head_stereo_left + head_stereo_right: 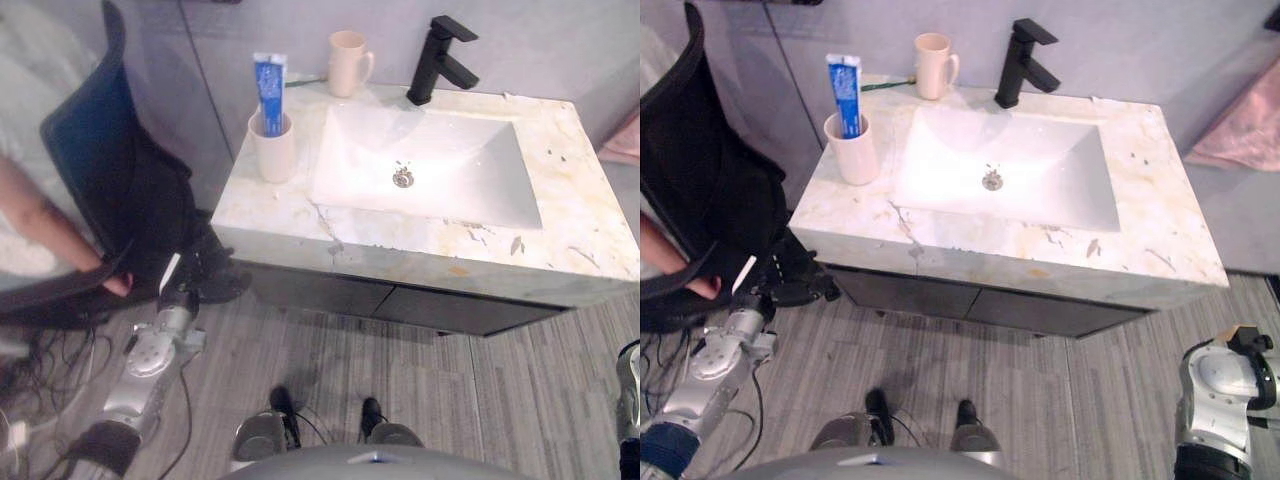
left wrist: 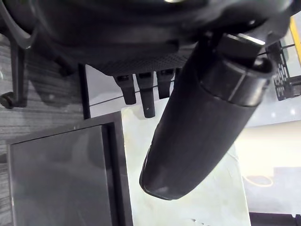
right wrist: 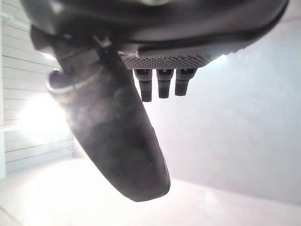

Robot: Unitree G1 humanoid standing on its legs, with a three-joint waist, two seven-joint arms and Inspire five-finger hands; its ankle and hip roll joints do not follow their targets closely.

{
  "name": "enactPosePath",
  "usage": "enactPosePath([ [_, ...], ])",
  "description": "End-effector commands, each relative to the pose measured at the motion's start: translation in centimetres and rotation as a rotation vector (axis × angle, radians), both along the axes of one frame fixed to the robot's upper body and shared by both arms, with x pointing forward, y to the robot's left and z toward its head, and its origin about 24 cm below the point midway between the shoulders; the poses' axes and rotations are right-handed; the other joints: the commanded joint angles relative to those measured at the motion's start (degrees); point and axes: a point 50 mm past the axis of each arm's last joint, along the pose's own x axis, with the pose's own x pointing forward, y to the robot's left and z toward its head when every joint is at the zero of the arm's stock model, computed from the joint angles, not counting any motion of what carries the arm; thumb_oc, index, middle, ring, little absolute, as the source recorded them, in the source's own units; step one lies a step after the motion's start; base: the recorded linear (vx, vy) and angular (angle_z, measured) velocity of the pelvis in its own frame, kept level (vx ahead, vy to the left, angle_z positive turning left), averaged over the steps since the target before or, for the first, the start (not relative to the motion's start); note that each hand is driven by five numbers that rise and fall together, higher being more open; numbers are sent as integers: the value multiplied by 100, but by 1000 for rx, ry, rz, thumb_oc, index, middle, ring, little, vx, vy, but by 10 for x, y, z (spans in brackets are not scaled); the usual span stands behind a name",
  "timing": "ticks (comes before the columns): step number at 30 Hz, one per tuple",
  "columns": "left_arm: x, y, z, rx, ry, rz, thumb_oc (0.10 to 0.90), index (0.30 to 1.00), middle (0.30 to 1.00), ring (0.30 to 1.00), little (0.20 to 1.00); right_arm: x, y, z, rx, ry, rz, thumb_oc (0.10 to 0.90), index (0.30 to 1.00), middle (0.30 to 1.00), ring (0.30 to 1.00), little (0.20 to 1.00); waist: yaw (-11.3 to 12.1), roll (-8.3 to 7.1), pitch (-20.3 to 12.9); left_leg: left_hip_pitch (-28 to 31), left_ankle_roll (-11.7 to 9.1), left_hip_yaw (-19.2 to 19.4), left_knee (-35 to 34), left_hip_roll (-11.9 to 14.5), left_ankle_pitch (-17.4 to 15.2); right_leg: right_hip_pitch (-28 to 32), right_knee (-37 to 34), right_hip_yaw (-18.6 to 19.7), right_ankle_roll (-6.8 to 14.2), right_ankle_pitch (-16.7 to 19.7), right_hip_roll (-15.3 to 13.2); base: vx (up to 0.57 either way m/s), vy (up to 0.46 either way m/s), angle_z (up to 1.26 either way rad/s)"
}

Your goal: Organize the bathroom.

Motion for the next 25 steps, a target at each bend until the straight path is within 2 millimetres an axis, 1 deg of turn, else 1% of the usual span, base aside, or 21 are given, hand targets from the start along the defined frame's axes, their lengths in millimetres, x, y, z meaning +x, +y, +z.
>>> enactPosePath([
  [1, 8, -71, -20, -21, 42, -372, 800, 900, 900, 900, 900, 2, -21, 25, -93, -27, -33, 800, 900, 900, 900, 900, -655, -69, -186, 376, 72, -189, 490, 39, -723, -166, 496, -494, 235, -241, 740, -102, 145, -33],
  [2, 8, -70, -24, -37, 61, -356, 800, 900, 900, 900, 900, 0, -21, 16, -65, -12, -36, 800, 900, 900, 900, 900, -710, -27, -211, 520, 74, -185, 296, 67, -756, -234, 533, -522, 254, -236, 738, -69, 150, -9],
  [3, 6, -68, -34, -83, 102, -322, 800, 900, 900, 900, 900, -5, -22, 1, -17, 21, -44, 800, 900, 900, 900, 900, -803, 67, -244, 776, 59, -177, -186, 70, -722, -327, 612, -542, 285, -260, 756, -94, 281, -15],
  [4, 4, -67, -50, -120, 161, -285, 800, 900, 900, 900, 900, -16, -22, -35, 106, 102, -47, 800, 900, 900, 900, 900, -961, 239, -247, 1107, 46, -58, -1025, 68, -569, -525, 710, -581, 377, -257, 761, -128, 323, -14],
  [5, 4, -71, -56, -91, 192, -302, 800, 900, 900, 900, 900, -19, -19, -60, 228, 118, -16, 800, 900, 900, 900, 900, -1020, 306, -223, 1224, 47, -37, -1447, 67, -435, -659, 772, -600, 442, -220, 727, -149, 280, -3],
  [7, 0, -77, -66, -34, 247, -326, 800, 900, 900, 900, 900, -15, -5, -89, 319, 227, 22, 800, 900, 900, 900, 900, -1031, 344, -183, 1262, 51, -151, -1768, 31, -294, -818, 824, -559, 532, -118, 675, -139, 130, 31],
  [9, -3, -81, -75, 59, 314, -390, 800, 900, 900, 900, 900, -4, 19, -124, 504, 285, 108, 800, 900, 900, 900, 900, -983, 381, -135, 1285, 94, -269, -2085, -64, -171, -920, 779, -510, 644, 27, 614, -138, 104, 7],
  [10, -3, -81, -75, 59, 314, -390, 800, 900, 900, 900, 900, -4, 19, -124, 504, 285, 108, 800, 900, 900, 900, 900, -983, 381, -135, 1285, 94, -269, -2085, -64, -171, -920, 779, -510, 644, 27, 614, -114, 95, -6],
  [11, -7, -82, -80, 102, 356, -421, 800, 900, 900, 900, 900, 1, 34, -144, 582, 366, 168, 800, 900, 900, 900, 900, -916, 415, -124, 1253, 138, -344, -2129, -113, -144, -949, 768, -508, 668, 79, 585, -79, 66, -2],
  [12, -10, -81, -85, 90, 394, -407, 800, 900, 900, 900, 900, 6, 49, -157, 639, 388, 213, 800, 900, 900, 900, 900, -867, 439, -119, 1224, 156, -364, -2138, -132, -130, -970, 761, -537, 698, 124, 537, -84, 72, 2],
  [13, -10, -80, -87, 81, 407, -398, 800, 900, 900, 900, 900, 7, 53, -159, 652, 395, 227, 800, 900, 900, 900, 900, -860, 438, -120, 1216, 162, -367, -2138, -137, -126, -977, 758, -540, 706, 132, 527, -47, 42, 10],
  [14, -13, -76, -92, 62, 444, -378, 800, 900, 900, 900, 900, 10, 65, -169, 686, 430, 269, 800, 900, 900, 900, 900, -828, 448, -130, 1198, 181, -363, -2138, -153, -112, -966, 729, -543, 728, 156, 502, -53, 56, -3],
  [15, -19, -71, -99, 53, 482, -346, 800, 900, 900, 900, 900, 10, 81, -185, 757, 522, 347, 800, 900, 900, 900, 900, -768, 463, -145, 1175, 218, -393, -2138, -187, -90, -936, 689, -517, 752, 177, 481, -56, 61, -8],
  [16, -21, -69, -101, 50, 494, -337, 800, 900, 900, 900, 900, 9, 87, -192, 802, 537, 383, 800, 900, 900, 900, 900, -748, 467, -153, 1163, 231, -414, -2138, -203, -83, -933, 685, -506, 756, 185, 476, -37, 45, -11],
  [17, -21, -69, -101, 50, 494, -337, 800, 900, 900, 900, 900, 9, 87, -192, 802, 537, 383, 800, 900, 900, 900, 900, -748, 467, -153, 1163, 231, -414, -2138, -203, -83, -933, 685, -506, 756, 185, 476, -59, 60, -1],
  [18, -33, -67, -113, 55, 538, -312, 800, 900, 900, 900, 900, 4, 117, -218, 946, 674, 533, 800, 900, 900, 900, 900, -671, 469, -177, 1124, 279, -420, -2138, -258, -74, -897, 632, -510, 773, 205, 431, -50, 48, 0],
  [19, -33, -67, -113, 55, 538, -312, 800, 900, 900, 900, 900, 4, 117, -218, 946, 674, 533, 800, 900, 900, 900, 900, -671, 469, -177, 1124, 279, -420, -2138, -258, -74, -897, 632, -510, 773, 205, 431, -69, 61, -4],
  [22, -44, -66, -123, 96, 590, -315, 800, 900, 900, 900, 900, -19, 144, -251, 1186, 852, 673, 800, 900, 900, 900, 900, -562, 438, -216, 1081, 318, -432, -2138, -307, -54, -825, 559, -525, 796, 214, 375, -39, 23, -15],
  [23, -44, -66, -123, 96, 590, -315, 800, 900, 900, 900, 900, -19, 144, -251, 1186, 852, 673, 800, 900, 900, 900, 900, -562, 438, -216, 1081, 318, -432, -2138, -307, -54, -825, 559, -525, 796, 214, 375, -34, 12, -9],
  [24, -51, -65, -128, 113, 622, -321, 800, 900, 900, 900, 900, -35, 152, -263, 1275, 971, 704, 800, 900, 900, 900, 900, -483, 416, -237, 1075, 333, -453, -2138, -333, -47, -784, 539, -549, 823, 220, 336, -18, 10, -4],
  [25, -53, -64, -129, 121, 632, -319, 800, 900, 900, 900, 900, -38, 153, -265, 1295, 999, 710, 800, 900, 900, 900, 900, -469, 412, -242, 1076, 336, -455, -2138, -337, -48, -778, 538, -557, 831, 221, 323, -27, 15, -6],
])
